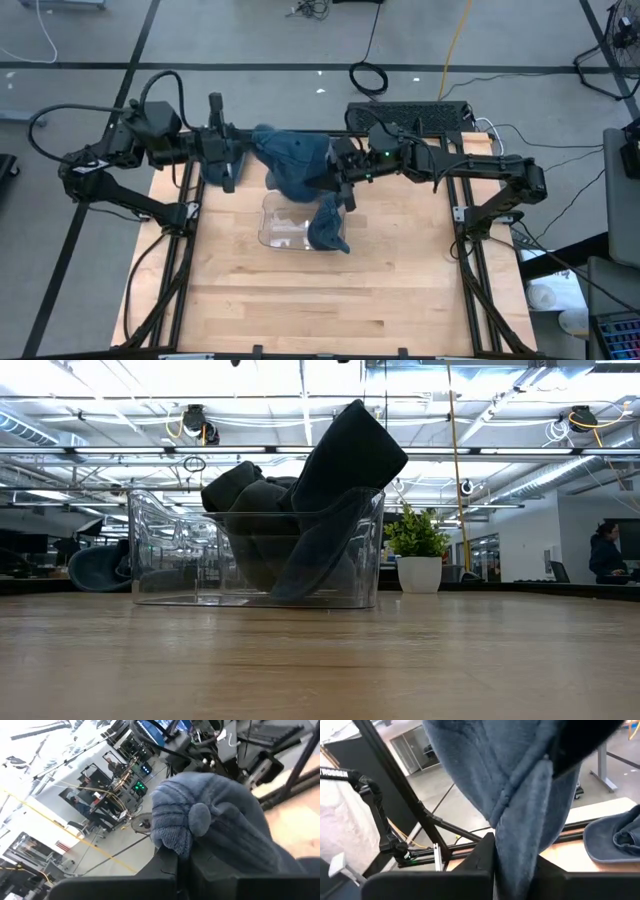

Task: Pick & Place hat
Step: Put the bottom blue cap into the bottom transparent bin

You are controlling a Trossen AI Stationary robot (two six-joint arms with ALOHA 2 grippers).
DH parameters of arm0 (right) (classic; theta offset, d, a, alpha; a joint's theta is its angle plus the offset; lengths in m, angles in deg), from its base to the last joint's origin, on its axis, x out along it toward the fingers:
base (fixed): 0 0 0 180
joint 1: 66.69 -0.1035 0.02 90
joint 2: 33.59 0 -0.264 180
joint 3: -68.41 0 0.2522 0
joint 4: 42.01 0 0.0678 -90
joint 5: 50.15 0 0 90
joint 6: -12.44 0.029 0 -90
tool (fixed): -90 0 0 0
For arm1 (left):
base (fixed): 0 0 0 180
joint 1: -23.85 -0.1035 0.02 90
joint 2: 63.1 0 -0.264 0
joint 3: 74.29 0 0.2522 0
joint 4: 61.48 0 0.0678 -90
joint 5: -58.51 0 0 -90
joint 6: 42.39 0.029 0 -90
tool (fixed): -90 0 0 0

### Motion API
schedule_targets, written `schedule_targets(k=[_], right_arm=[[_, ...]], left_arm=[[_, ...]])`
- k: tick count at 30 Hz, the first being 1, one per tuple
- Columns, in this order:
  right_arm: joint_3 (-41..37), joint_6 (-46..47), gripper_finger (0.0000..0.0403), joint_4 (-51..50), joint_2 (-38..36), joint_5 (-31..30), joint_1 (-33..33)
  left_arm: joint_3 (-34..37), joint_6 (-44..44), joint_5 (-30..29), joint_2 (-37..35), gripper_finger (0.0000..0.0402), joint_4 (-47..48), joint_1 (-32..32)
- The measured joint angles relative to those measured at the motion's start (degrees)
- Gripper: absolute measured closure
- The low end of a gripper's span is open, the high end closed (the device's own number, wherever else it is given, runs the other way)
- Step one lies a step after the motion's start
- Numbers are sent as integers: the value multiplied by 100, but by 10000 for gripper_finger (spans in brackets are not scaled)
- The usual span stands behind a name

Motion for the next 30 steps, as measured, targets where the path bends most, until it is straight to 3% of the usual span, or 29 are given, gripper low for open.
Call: schedule_targets(k=[7, 17, 23, 30], right_arm=[[0, -143, 400, -116, -354, 46, 41], [0, -1170, 402, -693, -1479, -1271, 76], [3, -1508, 402, 732, -1751, -1536, 85], [2, -1529, 402, 2093, -1578, -1122, 71]], left_arm=[[2, -303, -266, -70, 343, -534, 0], [0, -1365, -407, -237, 254, -1751, -20], [8, -3335, -253, -220, 179, -1967, -347], [24, -5019, 911, 144, 108, -2047, -792]])
